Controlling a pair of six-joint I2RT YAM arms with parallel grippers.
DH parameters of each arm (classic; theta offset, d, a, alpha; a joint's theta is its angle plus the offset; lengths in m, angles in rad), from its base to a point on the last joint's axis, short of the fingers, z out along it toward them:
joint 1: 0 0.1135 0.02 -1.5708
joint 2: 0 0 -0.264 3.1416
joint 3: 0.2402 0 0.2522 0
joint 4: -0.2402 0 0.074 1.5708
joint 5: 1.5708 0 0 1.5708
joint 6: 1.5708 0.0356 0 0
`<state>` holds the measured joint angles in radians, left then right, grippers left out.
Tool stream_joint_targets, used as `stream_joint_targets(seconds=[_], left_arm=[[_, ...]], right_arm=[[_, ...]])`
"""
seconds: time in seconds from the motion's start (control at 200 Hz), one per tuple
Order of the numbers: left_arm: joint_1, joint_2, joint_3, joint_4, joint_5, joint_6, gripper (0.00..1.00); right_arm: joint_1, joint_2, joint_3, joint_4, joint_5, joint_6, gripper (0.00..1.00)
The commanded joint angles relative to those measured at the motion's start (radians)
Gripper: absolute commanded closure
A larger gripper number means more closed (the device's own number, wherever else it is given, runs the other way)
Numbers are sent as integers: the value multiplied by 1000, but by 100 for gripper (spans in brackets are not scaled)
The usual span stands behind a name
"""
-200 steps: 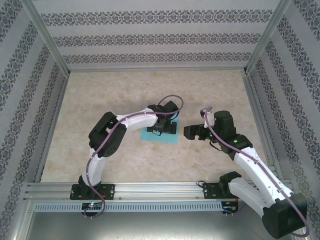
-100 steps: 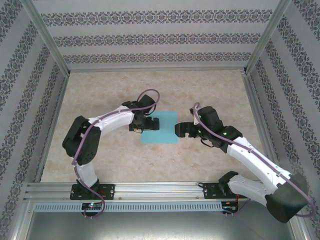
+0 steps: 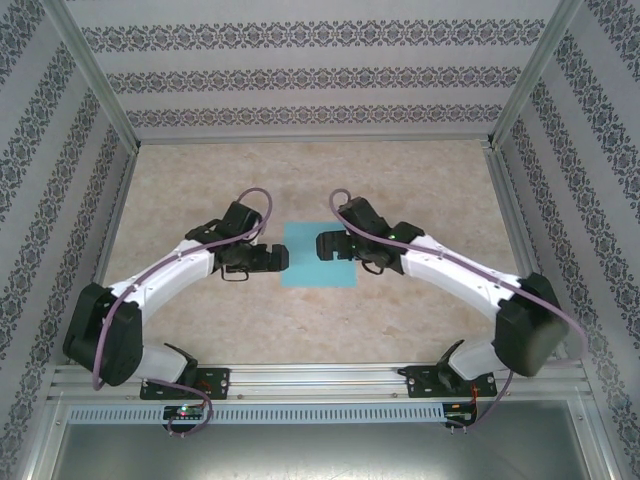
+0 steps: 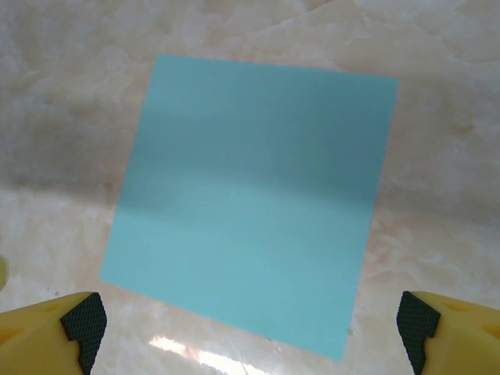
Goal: Fold a paper plane with a square sheet of paper (pick it up from the middle)
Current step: Move the square sheet of paper to the center of the table, then fold the square sheet of paper in half at the center of the table.
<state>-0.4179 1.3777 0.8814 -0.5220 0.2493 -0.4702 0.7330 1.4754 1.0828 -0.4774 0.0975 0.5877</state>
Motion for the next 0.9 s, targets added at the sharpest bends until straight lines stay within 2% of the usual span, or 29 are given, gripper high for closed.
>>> stream_joint_targets(seconds=[0.0, 0.11, 0.245, 0.48, 0.894], left_arm=[[47, -40, -65, 114, 106, 21, 0], [83, -51, -101, 145, 161, 33, 0], [115, -51, -94, 161, 200, 37, 0], [132, -36, -75, 156, 177, 31, 0], [146, -25, -79, 160, 177, 27, 0]], right_arm=[[19, 95, 89, -81, 80, 90, 2], [30, 205, 185, -153, 89, 141, 2], [59, 282, 225, -131, 104, 180, 3], [56, 401, 282, -132, 93, 223, 3], [52, 544, 382, -137, 80, 224, 13]])
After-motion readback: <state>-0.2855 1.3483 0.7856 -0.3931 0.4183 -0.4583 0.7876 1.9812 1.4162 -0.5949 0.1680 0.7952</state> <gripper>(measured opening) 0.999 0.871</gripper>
